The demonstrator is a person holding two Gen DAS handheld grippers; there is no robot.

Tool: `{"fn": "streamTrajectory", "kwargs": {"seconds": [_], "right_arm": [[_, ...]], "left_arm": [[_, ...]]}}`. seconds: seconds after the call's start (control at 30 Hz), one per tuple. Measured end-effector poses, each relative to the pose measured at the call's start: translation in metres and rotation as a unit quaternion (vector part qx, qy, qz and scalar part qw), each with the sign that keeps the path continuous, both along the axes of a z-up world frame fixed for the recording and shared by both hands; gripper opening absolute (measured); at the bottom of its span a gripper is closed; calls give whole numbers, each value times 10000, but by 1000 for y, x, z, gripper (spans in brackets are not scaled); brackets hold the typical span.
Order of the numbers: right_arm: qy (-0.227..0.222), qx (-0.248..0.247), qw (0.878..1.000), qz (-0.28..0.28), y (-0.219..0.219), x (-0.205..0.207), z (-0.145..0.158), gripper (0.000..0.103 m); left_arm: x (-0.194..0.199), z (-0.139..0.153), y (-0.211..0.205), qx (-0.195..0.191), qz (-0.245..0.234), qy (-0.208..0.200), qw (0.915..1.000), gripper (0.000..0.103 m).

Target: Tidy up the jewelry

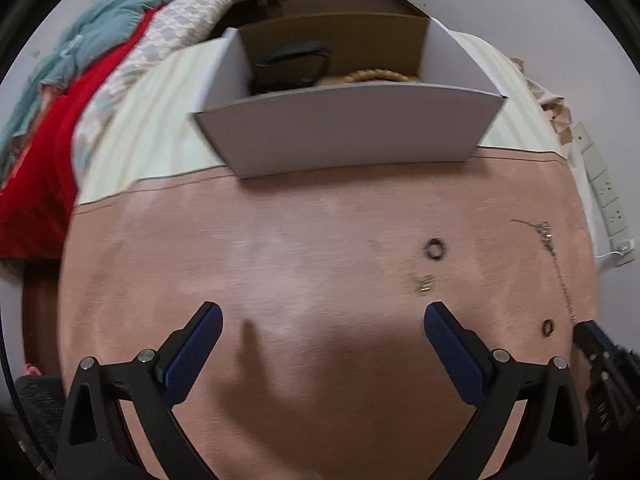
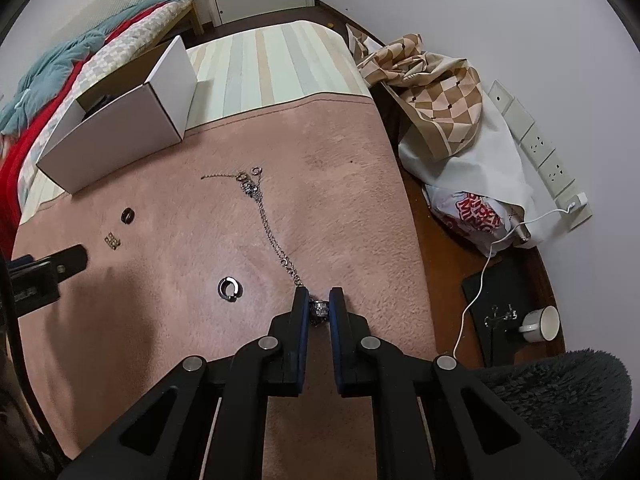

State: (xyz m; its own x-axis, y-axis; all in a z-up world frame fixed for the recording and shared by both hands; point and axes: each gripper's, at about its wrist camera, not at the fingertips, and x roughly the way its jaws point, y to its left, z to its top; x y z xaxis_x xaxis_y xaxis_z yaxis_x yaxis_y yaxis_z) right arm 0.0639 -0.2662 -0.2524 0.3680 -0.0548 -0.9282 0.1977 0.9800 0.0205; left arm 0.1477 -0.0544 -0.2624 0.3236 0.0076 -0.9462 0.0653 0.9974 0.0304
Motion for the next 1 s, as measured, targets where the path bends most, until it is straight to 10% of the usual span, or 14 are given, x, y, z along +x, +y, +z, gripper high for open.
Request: {"fn": "streamTrajectory", "kwargs": {"seconds": [0.4,0.67,1.0], "right_arm": [[-5,64,10000,-58,-3,2,-1,10],[-1,60,10000,-59,-3,2,-1,10],[-113,106,9999,-20,-2,-1,7,10]], "left_arm": [[1,-9,-29,-185,-392,-47,9990,71],[2,-4,-36,-216,-646,-176,9975,10],[-1,2,-32,-299,-684,-240,9969,6]]}}
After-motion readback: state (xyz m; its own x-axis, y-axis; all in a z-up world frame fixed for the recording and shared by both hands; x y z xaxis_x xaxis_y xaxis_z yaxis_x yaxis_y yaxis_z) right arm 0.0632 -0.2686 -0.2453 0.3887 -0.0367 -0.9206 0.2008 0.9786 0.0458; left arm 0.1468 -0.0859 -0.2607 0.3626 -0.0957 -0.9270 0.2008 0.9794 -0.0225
